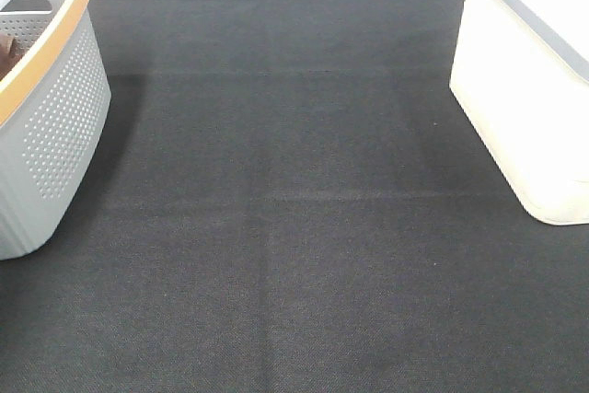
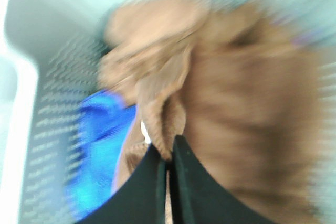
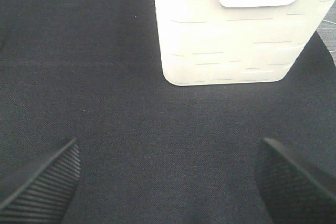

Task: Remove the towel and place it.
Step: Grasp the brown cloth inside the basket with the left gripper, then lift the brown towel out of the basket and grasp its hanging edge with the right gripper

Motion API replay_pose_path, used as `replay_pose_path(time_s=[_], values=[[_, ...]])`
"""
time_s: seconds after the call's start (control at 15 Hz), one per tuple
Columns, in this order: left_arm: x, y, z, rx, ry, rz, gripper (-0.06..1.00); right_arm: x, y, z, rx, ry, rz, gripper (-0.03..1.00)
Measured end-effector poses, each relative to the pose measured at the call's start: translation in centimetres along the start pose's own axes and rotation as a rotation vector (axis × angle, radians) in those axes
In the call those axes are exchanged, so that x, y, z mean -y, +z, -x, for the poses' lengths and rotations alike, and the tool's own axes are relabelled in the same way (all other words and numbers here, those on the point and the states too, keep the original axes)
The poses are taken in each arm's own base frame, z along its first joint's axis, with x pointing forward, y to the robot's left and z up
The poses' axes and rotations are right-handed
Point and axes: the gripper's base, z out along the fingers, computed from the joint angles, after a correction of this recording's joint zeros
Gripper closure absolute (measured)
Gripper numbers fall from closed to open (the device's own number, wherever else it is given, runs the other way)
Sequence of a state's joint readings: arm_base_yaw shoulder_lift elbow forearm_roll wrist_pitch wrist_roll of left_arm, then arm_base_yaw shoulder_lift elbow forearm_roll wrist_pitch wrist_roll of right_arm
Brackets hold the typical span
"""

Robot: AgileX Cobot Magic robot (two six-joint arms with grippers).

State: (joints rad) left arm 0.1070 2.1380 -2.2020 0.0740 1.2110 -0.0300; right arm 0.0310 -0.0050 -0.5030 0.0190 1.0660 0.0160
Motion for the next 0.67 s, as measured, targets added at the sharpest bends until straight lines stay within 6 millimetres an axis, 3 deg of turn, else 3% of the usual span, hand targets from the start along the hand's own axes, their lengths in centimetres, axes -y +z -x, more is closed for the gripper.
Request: replay_pose_path(time_s=[0.2,0.53,0.6,0.67], values=[[-0.1,-6.3,0.5,0.125,-0.019,-0.035,0.94,0.0,0.0,0.0,0.0,0.0,0.0,0.12],[0.0,-15.5,-0.4,0.3,-0.046,-0.124,0.94,0.0,0.0,0.0,0.001,0.0,0.0,0.12],[0.1,-16.9,-0.7,0.326,-0.048,-0.145,0.94,0.0,0.0,0.0,0.001,0.0,0.0,0.12],[0.1,-16.9,-0.7,0.326,-0.048,-0.145,0.94,0.0,0.0,0.0,0.001,0.0,0.0,0.12]])
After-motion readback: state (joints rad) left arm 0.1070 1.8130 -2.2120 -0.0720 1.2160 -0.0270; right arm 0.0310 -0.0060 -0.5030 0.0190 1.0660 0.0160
